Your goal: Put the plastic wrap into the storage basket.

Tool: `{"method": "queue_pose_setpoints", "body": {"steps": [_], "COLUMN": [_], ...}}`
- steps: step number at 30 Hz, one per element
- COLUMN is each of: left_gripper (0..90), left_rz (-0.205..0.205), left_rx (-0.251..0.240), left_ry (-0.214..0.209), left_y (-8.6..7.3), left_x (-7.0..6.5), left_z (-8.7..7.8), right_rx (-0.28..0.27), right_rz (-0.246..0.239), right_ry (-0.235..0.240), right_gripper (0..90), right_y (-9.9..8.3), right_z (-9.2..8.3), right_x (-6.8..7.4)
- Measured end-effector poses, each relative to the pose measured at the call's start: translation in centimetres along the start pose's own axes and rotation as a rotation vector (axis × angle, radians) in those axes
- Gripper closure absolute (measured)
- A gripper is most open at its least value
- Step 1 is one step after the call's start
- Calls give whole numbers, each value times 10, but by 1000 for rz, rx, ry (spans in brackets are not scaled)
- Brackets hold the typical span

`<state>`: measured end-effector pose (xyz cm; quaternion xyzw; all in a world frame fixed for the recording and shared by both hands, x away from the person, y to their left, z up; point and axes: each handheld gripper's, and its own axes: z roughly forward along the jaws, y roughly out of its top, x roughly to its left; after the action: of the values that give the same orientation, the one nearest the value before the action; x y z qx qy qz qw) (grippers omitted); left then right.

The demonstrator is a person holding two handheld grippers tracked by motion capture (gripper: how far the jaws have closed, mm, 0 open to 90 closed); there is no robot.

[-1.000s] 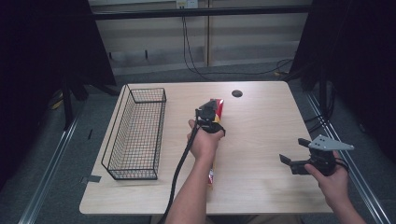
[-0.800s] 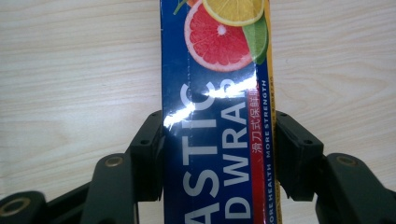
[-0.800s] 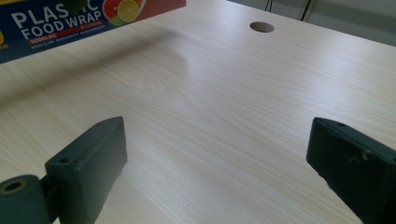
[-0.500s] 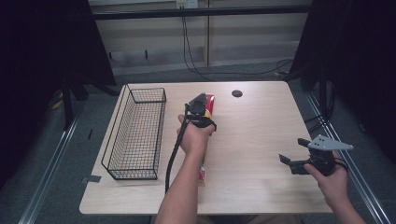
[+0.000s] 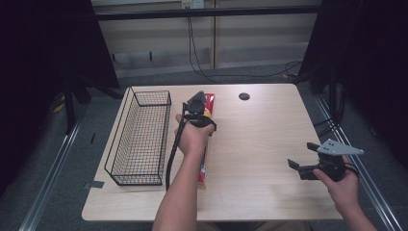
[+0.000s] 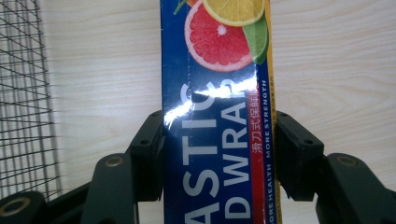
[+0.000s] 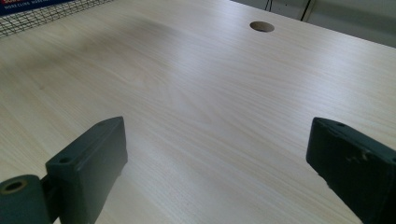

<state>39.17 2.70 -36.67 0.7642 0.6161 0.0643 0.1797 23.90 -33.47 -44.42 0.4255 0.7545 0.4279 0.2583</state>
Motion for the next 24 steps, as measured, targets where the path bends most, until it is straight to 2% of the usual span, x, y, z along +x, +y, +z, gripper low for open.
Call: {"method": "queue_pose_setpoints", "body": {"steps": [1, 3, 5, 10, 19, 24], "left_gripper": [439, 439, 439, 439, 439, 439], "left_rz": [-13, -6, -20, -14, -40, -42], "left_rx": [0, -1, -3, 0, -11, -15], "left_ry": [-3, 4, 2, 8, 7, 23], "left_y": [0, 1, 1, 3, 4, 5], "left_x": [1, 5, 6, 12, 19, 25], "left_z": [-1, -3, -5, -10, -17, -23], "right_rx": [1, 5, 7, 4, 5, 10], "right_rz": [2, 9, 6, -1, 0, -1], "right_ry": [2, 4, 10, 10, 6, 12], "right_gripper": [47, 48, 48, 48, 48, 48], "right_y": [0, -1, -1, -1, -1, -1], "right_z": [0, 1, 2, 2, 3, 3], "right_x": [0, 0, 0, 0, 1, 1]}}
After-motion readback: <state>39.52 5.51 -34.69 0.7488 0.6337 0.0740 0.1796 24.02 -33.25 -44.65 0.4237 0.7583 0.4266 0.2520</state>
